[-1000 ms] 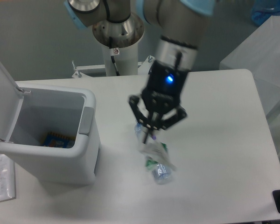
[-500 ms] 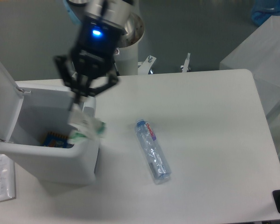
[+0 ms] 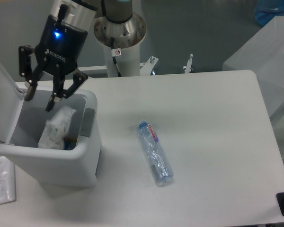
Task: Place the trash in the trash can
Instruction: 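Move the open gripper back toward the clear water bottle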
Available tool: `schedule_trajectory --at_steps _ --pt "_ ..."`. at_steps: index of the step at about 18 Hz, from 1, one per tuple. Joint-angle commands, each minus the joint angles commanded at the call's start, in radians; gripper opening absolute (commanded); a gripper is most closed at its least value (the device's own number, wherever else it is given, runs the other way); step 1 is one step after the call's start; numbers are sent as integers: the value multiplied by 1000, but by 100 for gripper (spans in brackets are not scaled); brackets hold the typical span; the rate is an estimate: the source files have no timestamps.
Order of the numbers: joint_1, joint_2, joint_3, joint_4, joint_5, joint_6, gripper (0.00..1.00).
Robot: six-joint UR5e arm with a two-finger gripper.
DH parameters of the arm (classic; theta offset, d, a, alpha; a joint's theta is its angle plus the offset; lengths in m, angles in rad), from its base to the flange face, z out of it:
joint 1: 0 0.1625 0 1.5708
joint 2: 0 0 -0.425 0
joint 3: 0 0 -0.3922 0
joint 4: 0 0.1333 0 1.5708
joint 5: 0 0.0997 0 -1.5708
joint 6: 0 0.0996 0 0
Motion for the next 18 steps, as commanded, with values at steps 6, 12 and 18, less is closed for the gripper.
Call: schedule_trajectory --at_steps 6,12,18 --pt "170 -63 32 12 0 14 100" --pt "334 -250 109 15 0 40 100" --pt "365 -390 141 12 93 67 100"
